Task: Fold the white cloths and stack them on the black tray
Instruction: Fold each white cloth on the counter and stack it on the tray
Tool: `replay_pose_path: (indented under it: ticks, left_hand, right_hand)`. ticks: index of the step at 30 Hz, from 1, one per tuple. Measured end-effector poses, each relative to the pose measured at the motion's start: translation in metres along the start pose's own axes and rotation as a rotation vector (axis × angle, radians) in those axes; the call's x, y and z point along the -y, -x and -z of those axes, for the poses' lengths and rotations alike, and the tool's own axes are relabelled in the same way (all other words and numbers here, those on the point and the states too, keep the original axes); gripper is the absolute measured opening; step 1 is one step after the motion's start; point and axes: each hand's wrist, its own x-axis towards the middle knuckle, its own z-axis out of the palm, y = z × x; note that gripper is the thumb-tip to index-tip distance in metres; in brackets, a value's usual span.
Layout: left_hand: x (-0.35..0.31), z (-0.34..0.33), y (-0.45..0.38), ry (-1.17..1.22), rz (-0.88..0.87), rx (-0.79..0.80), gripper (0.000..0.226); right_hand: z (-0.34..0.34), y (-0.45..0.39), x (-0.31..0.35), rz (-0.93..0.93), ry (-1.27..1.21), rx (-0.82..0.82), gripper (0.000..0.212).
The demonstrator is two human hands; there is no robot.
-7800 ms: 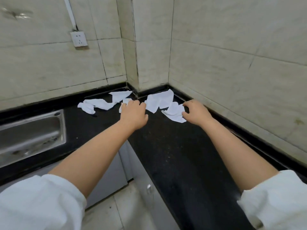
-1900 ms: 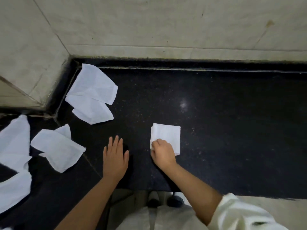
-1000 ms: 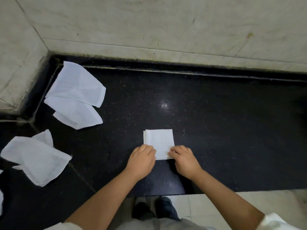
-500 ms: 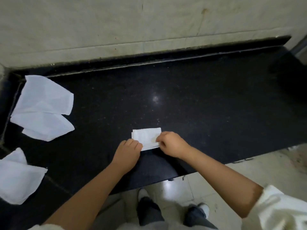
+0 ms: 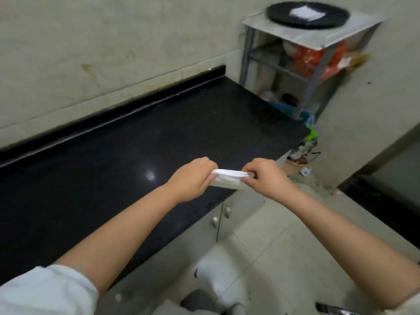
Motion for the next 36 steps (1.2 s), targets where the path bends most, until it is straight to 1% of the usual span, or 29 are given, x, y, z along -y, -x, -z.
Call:
replay_pose_path:
  ticks: [1, 2, 4, 6, 8, 11, 14, 16, 20, 24, 29, 31, 33, 36]
  left_hand:
    - [-0.018, 0.001, -0.026, 0.046, 0.004, 0.026, 0.041]
    - [-0.035, 0.002, -0.05, 0.088, -0.014, 0.02, 0.04]
    - [-0.068, 0.006, -0.098, 0.141, -0.092, -0.009, 0.047]
    - [-0.093, 0.009, -0.142, 0.158, -0.137, 0.004, 0.038]
    - [-0.117, 0.014, -0.189, 0.173, -0.183, -0.006, 0.036]
    - [-0.141, 0.024, -0.259, 0.187, -0.234, -0.044, 0.026]
    - [-0.157, 0.032, -0.337, 0.22, -0.237, -0.124, 0.024]
    - [-0.159, 0.037, -0.389, 0.276, -0.212, -0.162, 0.023]
    - [-0.156, 0.056, -0.493, 0.405, -0.152, -0.202, 0.019]
    - [-0.153, 0.082, -0.581, 0.445, -0.024, -0.299, 0.02]
    - [-0.146, 0.114, -0.665, 0.349, 0.11, -0.399, 0.025]
    - [-0.142, 0.122, -0.696, 0.301, 0.183, -0.435, 0.028]
    - [-0.135, 0.126, -0.731, 0.249, 0.25, -0.514, 0.028]
    - [-0.125, 0.127, -0.78, 0.156, 0.356, -0.633, 0.028]
  right_hand:
    - [0.019, 0.006, -0.024, -0.018, 0.018, -0.025, 0.025]
    - [0.038, 0.012, -0.046, -0.036, 0.033, -0.04, 0.025]
    - [0.077, 0.019, -0.09, -0.077, 0.052, -0.079, 0.023]
    - [0.111, 0.021, -0.127, -0.104, 0.059, -0.101, 0.021]
    - [0.144, 0.018, -0.161, -0.117, 0.075, -0.131, 0.021]
    - [0.19, -0.005, -0.209, -0.127, 0.066, -0.169, 0.021]
    - [0.238, -0.044, -0.258, -0.11, 0.094, -0.224, 0.02]
    - [0.268, -0.076, -0.288, -0.104, 0.082, -0.238, 0.02]
    - [0.33, -0.152, -0.349, -0.147, -0.058, -0.256, 0.014]
    - [0.391, -0.22, -0.39, -0.092, -0.015, -0.291, 0.014]
    - [0.448, -0.304, -0.43, -0.01, -0.067, -0.298, 0.012]
    - [0.464, -0.342, -0.443, 0.031, -0.037, -0.315, 0.016]
    - [0.477, -0.385, -0.459, 0.096, -0.036, -0.378, 0.018]
    - [0.486, -0.443, -0.483, 0.251, -0.07, -0.511, 0.017]
